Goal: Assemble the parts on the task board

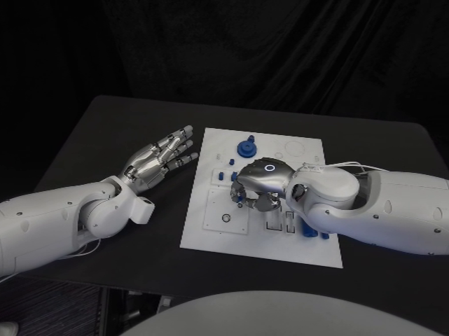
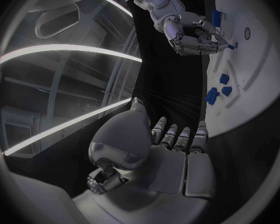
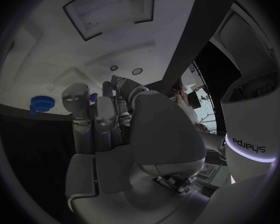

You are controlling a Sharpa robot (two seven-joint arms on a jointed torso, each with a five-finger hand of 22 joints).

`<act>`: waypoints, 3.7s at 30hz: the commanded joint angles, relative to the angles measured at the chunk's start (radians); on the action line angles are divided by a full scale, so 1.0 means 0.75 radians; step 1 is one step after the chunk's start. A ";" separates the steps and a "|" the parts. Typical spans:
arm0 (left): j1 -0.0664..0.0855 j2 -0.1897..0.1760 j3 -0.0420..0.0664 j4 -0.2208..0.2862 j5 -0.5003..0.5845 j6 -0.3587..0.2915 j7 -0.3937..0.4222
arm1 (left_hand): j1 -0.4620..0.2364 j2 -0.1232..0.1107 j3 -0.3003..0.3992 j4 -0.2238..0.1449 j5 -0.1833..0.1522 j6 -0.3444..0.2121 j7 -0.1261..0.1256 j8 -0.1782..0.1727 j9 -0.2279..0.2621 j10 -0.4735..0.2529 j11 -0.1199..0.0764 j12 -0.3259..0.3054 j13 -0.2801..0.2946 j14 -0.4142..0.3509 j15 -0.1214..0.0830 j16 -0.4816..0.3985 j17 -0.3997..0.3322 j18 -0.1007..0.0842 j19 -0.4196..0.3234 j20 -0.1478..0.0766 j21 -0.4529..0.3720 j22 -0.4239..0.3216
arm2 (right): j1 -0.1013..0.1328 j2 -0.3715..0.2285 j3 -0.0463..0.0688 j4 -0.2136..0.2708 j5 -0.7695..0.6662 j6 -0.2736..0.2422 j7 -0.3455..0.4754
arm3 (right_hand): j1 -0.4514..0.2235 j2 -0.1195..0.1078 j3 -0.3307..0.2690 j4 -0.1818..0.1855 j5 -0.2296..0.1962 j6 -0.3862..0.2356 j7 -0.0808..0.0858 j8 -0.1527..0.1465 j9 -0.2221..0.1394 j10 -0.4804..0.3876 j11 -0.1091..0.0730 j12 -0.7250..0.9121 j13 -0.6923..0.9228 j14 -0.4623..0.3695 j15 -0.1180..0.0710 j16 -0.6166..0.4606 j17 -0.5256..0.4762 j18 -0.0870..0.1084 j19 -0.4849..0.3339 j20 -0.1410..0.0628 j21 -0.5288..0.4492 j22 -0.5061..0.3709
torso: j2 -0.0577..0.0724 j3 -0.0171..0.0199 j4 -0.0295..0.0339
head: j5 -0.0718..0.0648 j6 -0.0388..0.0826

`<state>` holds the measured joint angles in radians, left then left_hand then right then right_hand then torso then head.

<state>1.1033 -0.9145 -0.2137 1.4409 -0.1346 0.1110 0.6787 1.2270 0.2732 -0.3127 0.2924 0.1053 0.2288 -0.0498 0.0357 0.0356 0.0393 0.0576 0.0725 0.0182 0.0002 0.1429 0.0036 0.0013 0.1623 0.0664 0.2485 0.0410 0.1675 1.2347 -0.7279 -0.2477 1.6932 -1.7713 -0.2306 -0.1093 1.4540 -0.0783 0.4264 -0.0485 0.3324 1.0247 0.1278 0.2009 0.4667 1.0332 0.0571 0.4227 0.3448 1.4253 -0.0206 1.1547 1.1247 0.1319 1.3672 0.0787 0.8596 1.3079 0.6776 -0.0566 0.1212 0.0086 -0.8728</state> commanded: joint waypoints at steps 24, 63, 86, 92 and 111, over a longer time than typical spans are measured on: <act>-0.024 0.008 0.001 -0.008 0.007 0.024 0.061 | -0.014 0.019 0.002 -0.002 0.032 -0.008 0.010 -0.007 -0.001 -0.011 0.002 -0.007 -0.002 0.000 -0.007 -0.005 -0.002 0.023 -0.008 0.001 -0.004 -0.005 | -0.011 -0.024 0.001 0.013 -0.045 0.021 -0.012 | -0.013 -0.008 0.004 0.007 -0.003 -0.021 0.001 -0.025 -0.002 0.016 0.000 0.003 0.004 0.012 -0.002 0.008 0.003 -0.012 0.008 0.000 0.008 0.129 | 0.000 -0.0004 0.0005 | 0.015 0.000; -0.027 0.021 0.001 -0.027 0.008 0.044 0.022 | 0.005 0.022 0.022 -0.001 0.086 0.004 0.047 -0.003 0.002 -0.021 -0.016 -0.016 -0.004 0.000 0.000 -0.005 -0.002 0.023 -0.006 0.009 -0.003 -0.009 | -0.031 -0.006 0.001 -0.007 -0.045 0.075 -0.022 | -0.026 -0.006 0.010 0.009 -0.032 -0.059 0.015 -0.069 -0.014 -0.009 0.014 -0.019 -0.003 -0.001 0.009 -0.007 -0.015 -0.009 -0.006 0.008 -0.020 0.126 | -0.001 -0.0006 0.0007 | 0.022 0.000; -0.033 0.017 0.001 -0.030 0.008 0.043 0.021 | 0.010 0.021 0.026 -0.001 0.101 0.012 0.050 -0.002 0.004 -0.022 -0.018 -0.017 -0.004 0.000 0.000 -0.005 -0.002 0.023 -0.007 0.009 -0.003 -0.014 | -0.032 -0.079 0.001 0.012 -0.045 -0.143 0.036 | -0.071 -0.016 -0.203 0.107 -0.207 -0.619 -0.107 -0.184 -0.293 -0.654 0.122 -0.019 0.011 -0.255 0.078 -0.198 -0.277 0.053 -0.210 0.081 -0.499 0.021 | -0.001 -0.0002 0.0006 | 0.019 0.000; -0.033 0.014 0.001 -0.030 0.007 0.032 0.029 | 0.010 0.020 0.026 -0.001 0.102 0.016 0.051 0.000 0.005 -0.022 -0.019 -0.015 -0.004 0.000 -0.002 -0.005 -0.002 0.023 -0.010 0.008 -0.005 -0.018 | 0.031 -0.175 0.001 0.072 0.011 -0.208 0.033 | -0.057 -0.003 -0.220 0.114 -0.184 -0.527 -0.102 -0.162 -0.283 -0.653 0.115 0.035 0.013 -0.204 0.070 -0.129 -0.231 0.037 -0.150 0.073 -0.386 0.055 | -0.001 -0.0001 0.0007 | 0.006 0.000; -0.033 0.013 0.001 -0.017 0.007 -0.008 0.064 | -0.100 0.015 -0.020 -0.003 -0.042 0.023 0.028 -0.002 0.002 -0.011 -0.043 -0.006 -0.002 0.000 -0.052 -0.005 -0.002 0.014 -0.017 -0.060 -0.008 -0.037 | 0.184 -0.470 0.000 0.083 0.261 0.039 -0.119 | -0.237 0.045 -0.293 0.273 -0.169 -0.412 -0.060 -0.155 -0.344 -0.587 0.134 0.030 -0.152 -0.146 0.118 -0.013 -0.200 0.019 -0.076 0.116 -0.264 0.090 | 0.000 0.0003 -0.0002 | -0.034 0.000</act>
<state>1.0792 -0.9073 -0.2137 1.4268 -0.1339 0.1121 0.6789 1.1482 0.2809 -0.3293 0.2924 0.0669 0.2487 -0.0266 0.0357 0.0388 0.0305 0.0267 0.0648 0.0162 -0.0014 0.1087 0.0036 0.0013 0.1623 0.0558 0.2089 0.0409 0.1410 1.3801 -1.0769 -0.2474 1.7587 -1.6055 -0.2435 -0.1594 1.2658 -0.0469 0.2082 0.1616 0.2011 0.7110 0.0819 0.0849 0.2095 0.5889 0.1586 0.4418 0.2321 1.3097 0.0683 1.1403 0.9739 0.1565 1.3039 0.1671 0.6593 1.3079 0.6773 -0.0565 0.1218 -0.0178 -0.8728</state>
